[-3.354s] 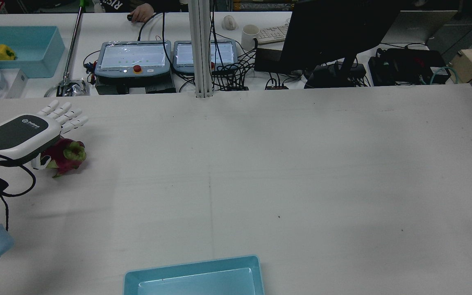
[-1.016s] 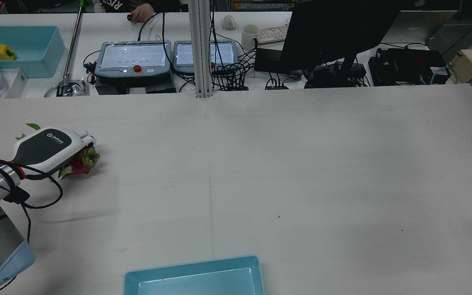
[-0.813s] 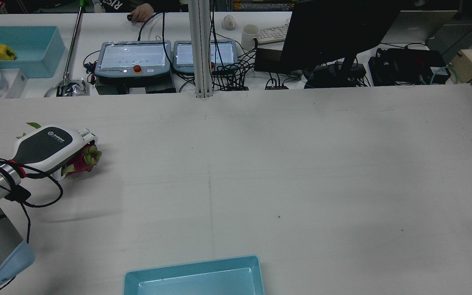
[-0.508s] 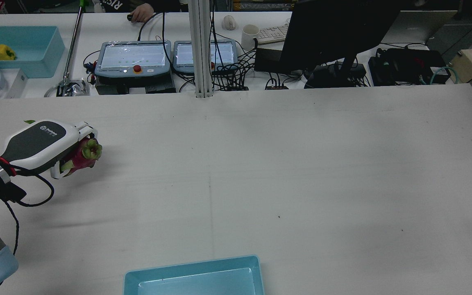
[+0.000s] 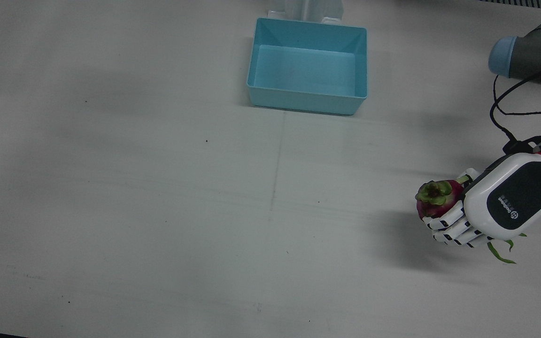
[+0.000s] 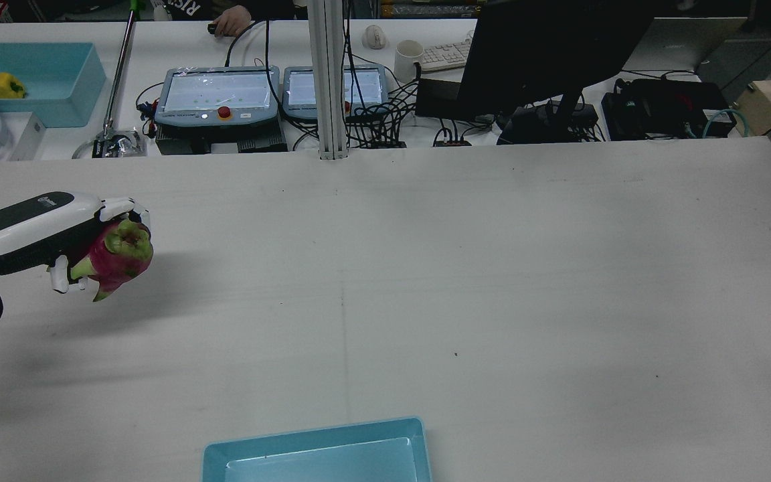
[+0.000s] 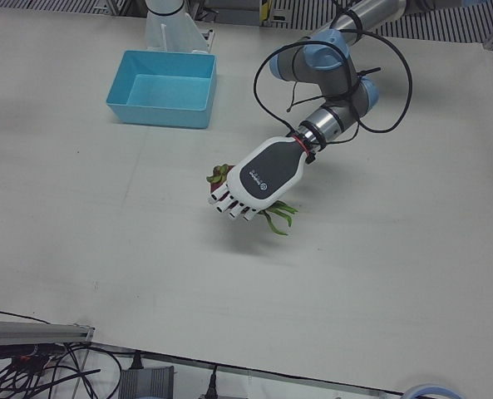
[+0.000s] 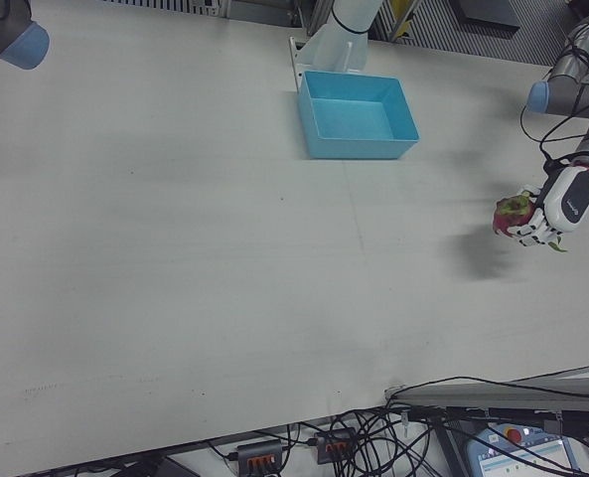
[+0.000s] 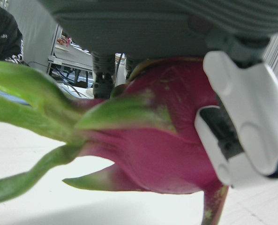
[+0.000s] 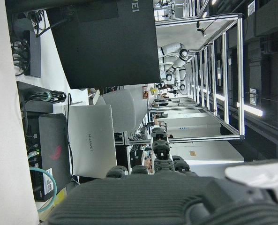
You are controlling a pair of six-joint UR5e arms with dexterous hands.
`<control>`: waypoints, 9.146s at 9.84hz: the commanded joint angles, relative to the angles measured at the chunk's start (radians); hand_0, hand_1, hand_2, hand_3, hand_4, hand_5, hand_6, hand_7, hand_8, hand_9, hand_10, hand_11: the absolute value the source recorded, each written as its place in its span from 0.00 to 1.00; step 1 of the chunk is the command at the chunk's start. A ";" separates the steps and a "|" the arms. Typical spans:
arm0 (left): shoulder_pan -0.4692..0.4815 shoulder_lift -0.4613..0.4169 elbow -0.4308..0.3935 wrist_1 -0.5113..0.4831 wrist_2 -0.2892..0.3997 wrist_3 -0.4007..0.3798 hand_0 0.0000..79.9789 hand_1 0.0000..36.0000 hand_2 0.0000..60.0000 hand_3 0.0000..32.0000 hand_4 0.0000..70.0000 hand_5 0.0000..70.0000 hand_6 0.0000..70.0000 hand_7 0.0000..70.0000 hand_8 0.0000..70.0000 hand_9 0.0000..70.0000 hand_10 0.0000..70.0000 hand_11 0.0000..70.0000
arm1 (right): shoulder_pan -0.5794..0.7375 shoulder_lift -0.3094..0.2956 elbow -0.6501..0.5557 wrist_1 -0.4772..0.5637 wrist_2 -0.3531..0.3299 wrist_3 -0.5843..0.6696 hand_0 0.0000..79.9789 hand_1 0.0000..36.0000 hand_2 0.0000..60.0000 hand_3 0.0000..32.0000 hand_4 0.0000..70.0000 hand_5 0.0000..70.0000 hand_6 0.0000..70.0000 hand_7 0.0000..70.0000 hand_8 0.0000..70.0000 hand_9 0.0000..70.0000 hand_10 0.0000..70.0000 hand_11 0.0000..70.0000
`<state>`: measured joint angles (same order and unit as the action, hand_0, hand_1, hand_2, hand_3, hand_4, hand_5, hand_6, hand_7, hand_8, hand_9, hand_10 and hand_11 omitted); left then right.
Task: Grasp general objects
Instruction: 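Lift the dragon fruit with the left hand off the table, then carry the dragon fruit with the left hand toward the blue tray, then lower the dragon fruit over the blue tray with the left hand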
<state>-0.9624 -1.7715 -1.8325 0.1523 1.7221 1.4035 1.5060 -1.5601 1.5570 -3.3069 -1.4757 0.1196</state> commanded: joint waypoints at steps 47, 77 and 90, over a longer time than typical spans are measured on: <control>0.580 0.027 -0.228 -0.585 0.031 -1.080 1.00 1.00 1.00 0.00 0.05 1.00 0.21 0.33 0.04 0.07 0.00 0.00 | 0.000 0.000 0.000 0.000 0.000 0.000 0.00 0.00 0.00 0.00 0.00 0.00 0.00 0.00 0.00 0.00 0.00 0.00; 0.559 0.041 -0.228 -0.603 0.001 -1.066 0.57 0.40 0.34 0.00 0.00 1.00 0.00 0.27 0.00 0.03 0.00 0.00 | 0.000 0.000 0.000 0.001 0.000 0.000 0.00 0.00 0.00 0.00 0.00 0.00 0.00 0.00 0.00 0.00 0.00 0.00; 0.562 0.164 -0.264 -0.687 -0.134 -1.020 1.00 1.00 1.00 0.00 1.00 1.00 0.23 0.95 0.03 0.17 0.00 0.00 | 0.000 0.000 0.000 0.001 0.000 0.000 0.00 0.00 0.00 0.00 0.00 0.00 0.00 0.00 0.00 0.00 0.00 0.00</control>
<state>-0.4067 -1.6060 -2.0649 -0.5827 1.5875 0.3474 1.5064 -1.5601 1.5570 -3.3072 -1.4757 0.1197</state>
